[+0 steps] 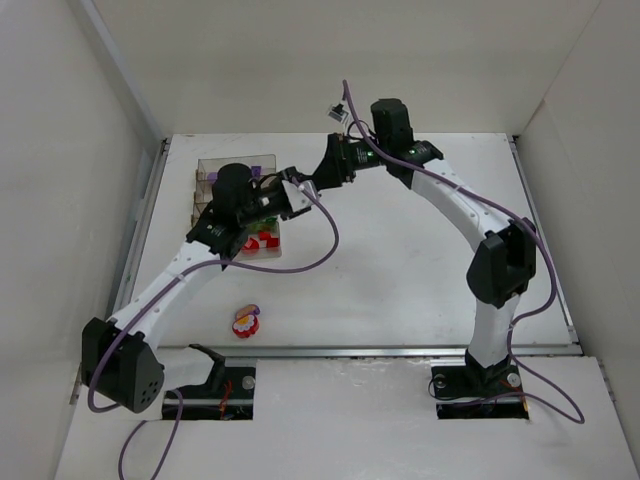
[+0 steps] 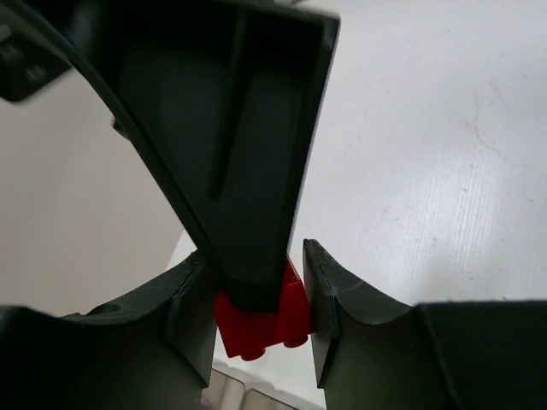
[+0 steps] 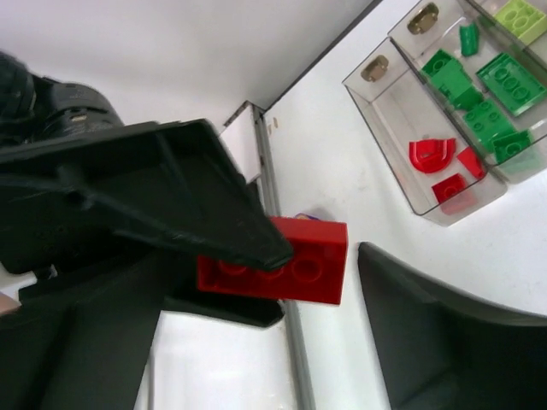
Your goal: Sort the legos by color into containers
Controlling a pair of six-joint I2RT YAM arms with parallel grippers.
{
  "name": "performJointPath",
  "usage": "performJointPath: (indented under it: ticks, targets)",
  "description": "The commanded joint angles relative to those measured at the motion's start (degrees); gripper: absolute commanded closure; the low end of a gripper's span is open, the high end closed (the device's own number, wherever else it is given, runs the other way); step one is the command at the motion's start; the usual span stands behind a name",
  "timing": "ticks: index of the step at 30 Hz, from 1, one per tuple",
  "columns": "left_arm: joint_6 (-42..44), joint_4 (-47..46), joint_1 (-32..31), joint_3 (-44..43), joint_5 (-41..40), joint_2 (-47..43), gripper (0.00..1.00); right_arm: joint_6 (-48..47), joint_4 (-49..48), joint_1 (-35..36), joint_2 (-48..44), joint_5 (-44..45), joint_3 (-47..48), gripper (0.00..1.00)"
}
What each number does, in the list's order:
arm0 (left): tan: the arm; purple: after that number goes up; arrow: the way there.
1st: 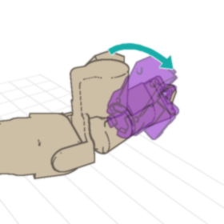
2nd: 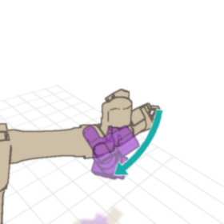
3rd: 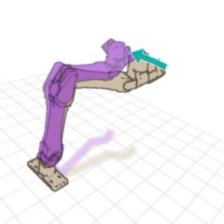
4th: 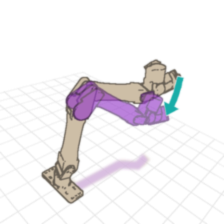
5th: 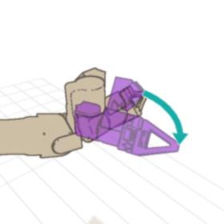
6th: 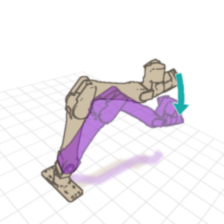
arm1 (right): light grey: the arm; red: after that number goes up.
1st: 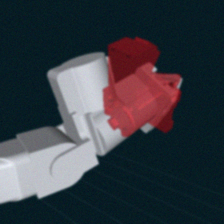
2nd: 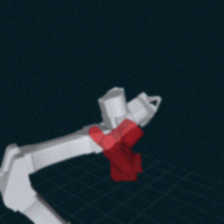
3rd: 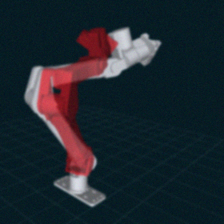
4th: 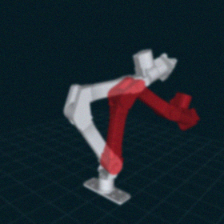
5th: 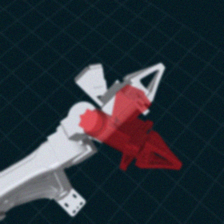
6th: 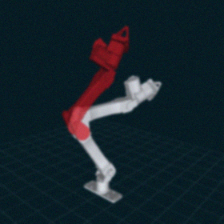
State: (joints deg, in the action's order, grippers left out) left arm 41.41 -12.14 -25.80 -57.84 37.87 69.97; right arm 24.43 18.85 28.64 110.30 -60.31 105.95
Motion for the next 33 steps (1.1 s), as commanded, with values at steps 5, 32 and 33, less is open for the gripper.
performJointPath:
  ticks: [5,32,33]
  targets:
    - [-2.5,6.4,0.3,2.5,-3.1,-1.7,1.0,1.0,-4.4,-1.7,-0.5,0.2,0.9,0.0]
    - [16.1,21.5,26.1,10.9,-6.4,6.8,0.75,-2.5,10.6,-7.2,2.9,21.6,-0.4,0.0]
    - [16.1,22.2,26.1,10.9,-6.4,6.8,0.56,-2.5,10.6,-7.2,2.9,21.6,0.1,0.0]
